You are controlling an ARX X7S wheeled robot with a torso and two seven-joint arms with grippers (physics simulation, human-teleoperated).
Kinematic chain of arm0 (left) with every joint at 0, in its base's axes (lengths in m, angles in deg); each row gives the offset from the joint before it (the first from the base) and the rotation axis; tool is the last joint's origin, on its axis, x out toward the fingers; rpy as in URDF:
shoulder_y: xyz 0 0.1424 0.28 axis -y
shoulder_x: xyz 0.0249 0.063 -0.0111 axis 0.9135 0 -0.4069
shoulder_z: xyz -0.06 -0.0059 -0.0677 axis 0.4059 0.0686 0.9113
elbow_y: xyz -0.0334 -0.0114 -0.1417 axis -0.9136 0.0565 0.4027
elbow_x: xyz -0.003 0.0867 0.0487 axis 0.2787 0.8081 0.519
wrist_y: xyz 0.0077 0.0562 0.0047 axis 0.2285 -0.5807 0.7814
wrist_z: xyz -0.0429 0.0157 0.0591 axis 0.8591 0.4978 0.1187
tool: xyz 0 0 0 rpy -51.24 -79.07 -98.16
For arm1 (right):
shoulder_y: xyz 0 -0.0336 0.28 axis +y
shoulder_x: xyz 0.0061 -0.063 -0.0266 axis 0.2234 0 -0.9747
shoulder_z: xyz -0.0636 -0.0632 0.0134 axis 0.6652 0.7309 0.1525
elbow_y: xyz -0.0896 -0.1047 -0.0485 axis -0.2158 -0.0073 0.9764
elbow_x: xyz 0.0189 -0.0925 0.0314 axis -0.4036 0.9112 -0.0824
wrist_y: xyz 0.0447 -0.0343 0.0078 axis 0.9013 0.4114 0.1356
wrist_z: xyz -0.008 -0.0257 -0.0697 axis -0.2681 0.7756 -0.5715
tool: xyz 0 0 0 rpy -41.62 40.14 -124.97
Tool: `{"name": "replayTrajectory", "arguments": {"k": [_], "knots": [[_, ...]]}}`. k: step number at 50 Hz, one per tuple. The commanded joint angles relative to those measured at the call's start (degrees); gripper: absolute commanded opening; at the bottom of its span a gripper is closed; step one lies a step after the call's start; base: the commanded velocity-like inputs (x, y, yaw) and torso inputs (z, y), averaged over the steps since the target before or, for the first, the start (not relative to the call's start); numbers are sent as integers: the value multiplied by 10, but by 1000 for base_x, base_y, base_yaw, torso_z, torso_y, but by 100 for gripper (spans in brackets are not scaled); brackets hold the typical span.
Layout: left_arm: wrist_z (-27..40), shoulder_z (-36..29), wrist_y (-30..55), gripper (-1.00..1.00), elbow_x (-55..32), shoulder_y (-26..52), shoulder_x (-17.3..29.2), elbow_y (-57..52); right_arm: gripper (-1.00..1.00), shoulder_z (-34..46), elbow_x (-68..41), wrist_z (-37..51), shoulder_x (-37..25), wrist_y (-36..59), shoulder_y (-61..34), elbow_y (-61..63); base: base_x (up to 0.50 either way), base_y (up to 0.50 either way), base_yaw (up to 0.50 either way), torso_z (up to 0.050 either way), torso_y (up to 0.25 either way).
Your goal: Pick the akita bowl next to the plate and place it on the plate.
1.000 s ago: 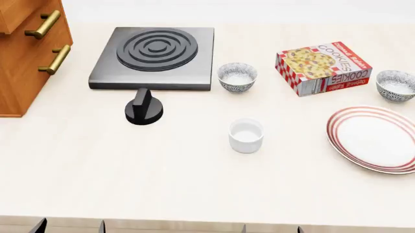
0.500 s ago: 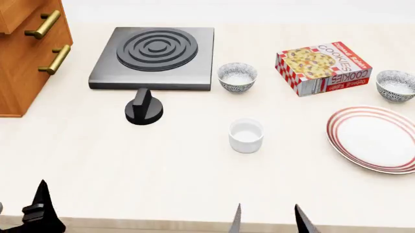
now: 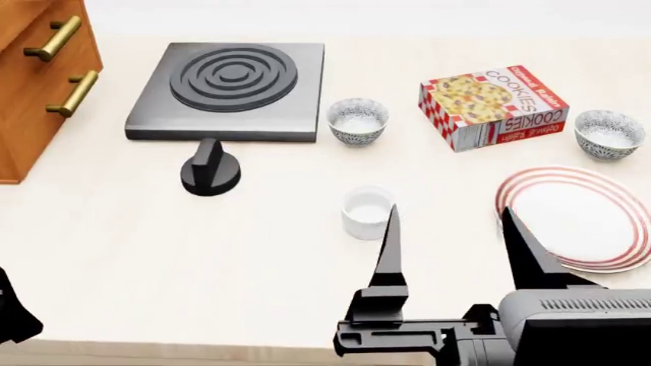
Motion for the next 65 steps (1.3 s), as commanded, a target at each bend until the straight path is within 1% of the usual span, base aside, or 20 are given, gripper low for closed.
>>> {"name": "replayTrajectory", "arguments": {"k": [1, 15, 26, 41, 48, 62, 65], "knots": [[5, 3, -11, 100, 1, 5, 1, 18, 100, -25, -28, 12, -5, 28, -8, 32, 0, -500, 0, 0, 0], [13, -2, 0, 100, -6, -1, 5, -3, 100, -26, -32, 14, -12, 16, -2, 20, 0, -500, 0, 0, 0], [10, -8, -19, 100, 3, 0, 6, 12, 100, -26, -37, 20, -17, 16, -3, 24, 0, -500, 0, 0, 0], [17, -16, -18, 100, 6, -3, 10, 7, 100, -23, -42, 23, -24, 12, -2, 16, 0, -494, 0, 0, 0], [18, -17, -21, 100, 4, -2, 11, 11, 100, -22, -45, 26, -25, 10, -3, 16, 0, -67, 0, 0, 0], [20, -21, -26, 100, 4, -3, 13, 13, 100, -16, -41, 30, -31, -1, -1, 11, 0, -499, 0, 0, 0], [20, -22, -28, 100, 4, -3, 13, 15, 100, -15, -37, 33, -32, -3, 1, 10, 0, -116, 0, 0, 0]]}}
